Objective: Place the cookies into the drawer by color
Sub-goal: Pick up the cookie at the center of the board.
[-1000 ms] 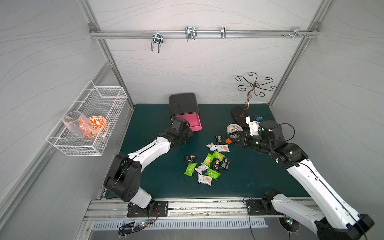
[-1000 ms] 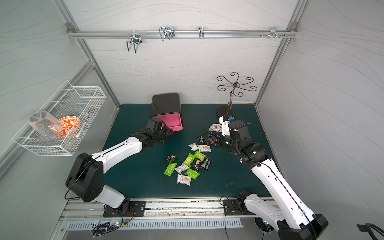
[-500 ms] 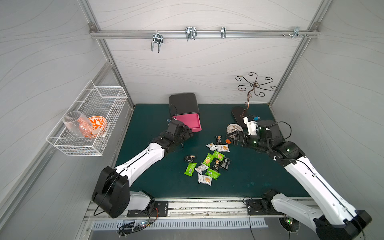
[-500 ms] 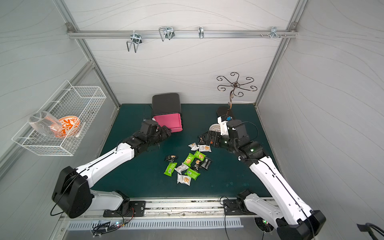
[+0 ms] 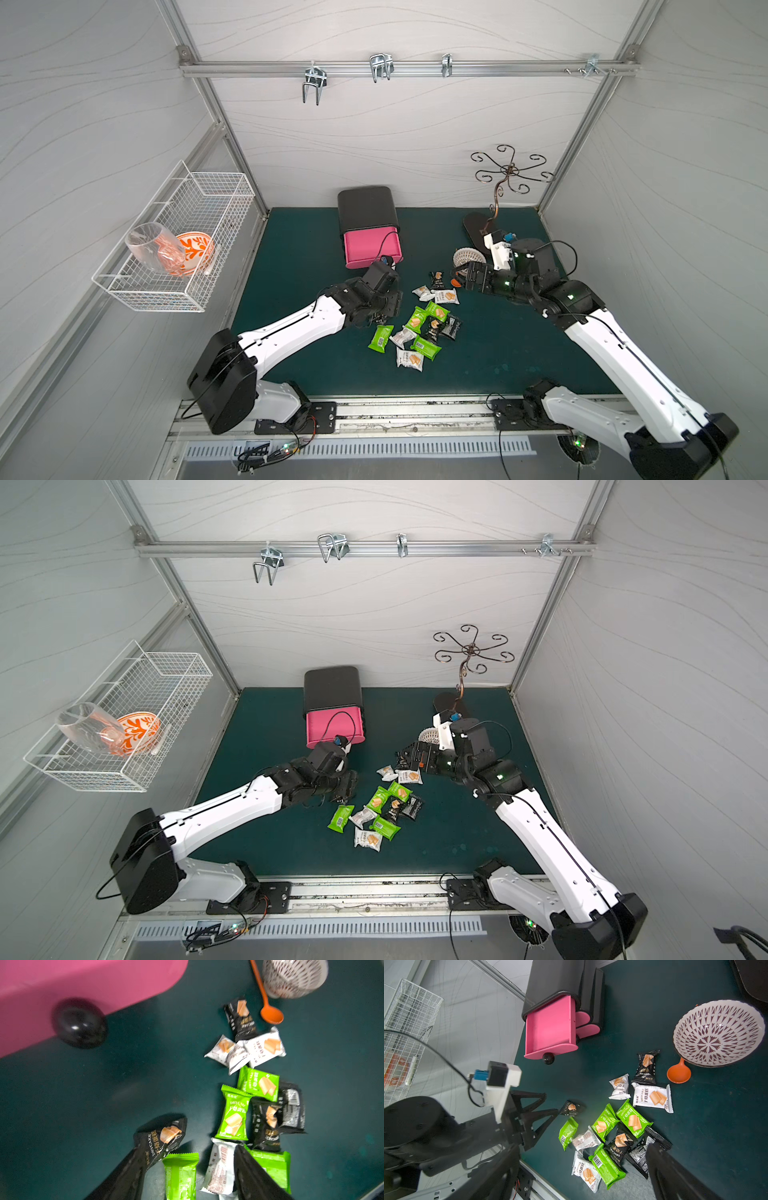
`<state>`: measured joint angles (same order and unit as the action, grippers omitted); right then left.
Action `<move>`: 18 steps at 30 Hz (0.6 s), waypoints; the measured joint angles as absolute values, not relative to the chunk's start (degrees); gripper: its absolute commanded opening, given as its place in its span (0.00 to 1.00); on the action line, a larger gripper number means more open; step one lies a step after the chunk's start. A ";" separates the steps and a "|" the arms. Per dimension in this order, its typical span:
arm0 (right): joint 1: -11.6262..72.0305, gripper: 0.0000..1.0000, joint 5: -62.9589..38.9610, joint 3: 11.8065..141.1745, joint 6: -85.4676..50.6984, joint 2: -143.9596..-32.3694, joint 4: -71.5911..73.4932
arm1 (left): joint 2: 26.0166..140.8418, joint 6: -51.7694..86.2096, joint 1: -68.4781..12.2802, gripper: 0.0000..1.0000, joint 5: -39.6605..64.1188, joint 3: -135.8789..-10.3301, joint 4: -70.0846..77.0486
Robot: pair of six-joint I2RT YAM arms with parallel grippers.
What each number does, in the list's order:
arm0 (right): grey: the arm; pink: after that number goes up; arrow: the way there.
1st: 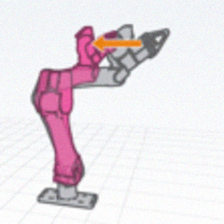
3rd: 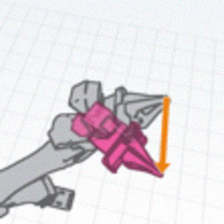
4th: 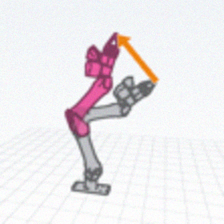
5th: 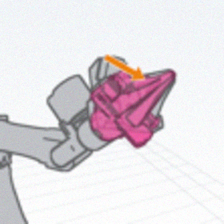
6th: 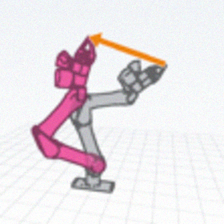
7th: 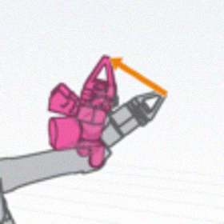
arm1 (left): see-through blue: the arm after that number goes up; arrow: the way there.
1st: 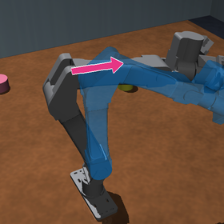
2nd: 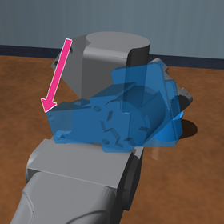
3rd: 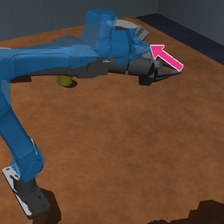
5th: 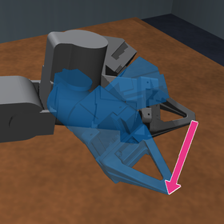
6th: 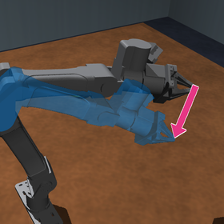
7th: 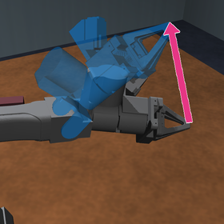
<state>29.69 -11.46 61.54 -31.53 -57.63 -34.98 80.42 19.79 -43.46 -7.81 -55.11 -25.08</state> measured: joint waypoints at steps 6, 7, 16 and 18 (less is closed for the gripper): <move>29.69 0.99 -11.44 61.54 -31.53 -57.65 -35.00 | 87.64 17.69 -43.44 0.60 -5.96 -53.87 -25.50; 29.69 0.99 -11.44 61.54 -31.53 -57.65 -35.00 | 88.47 17.67 -43.44 0.59 -5.74 -53.69 -25.54; 29.69 0.99 -11.42 61.54 -31.53 -57.65 -35.00 | 93.82 17.76 -43.44 0.43 -7.27 -53.41 -24.91; 29.69 0.99 -11.44 61.54 -31.53 -57.65 -35.00 | 94.54 17.65 -43.44 0.38 -8.03 -53.41 -24.51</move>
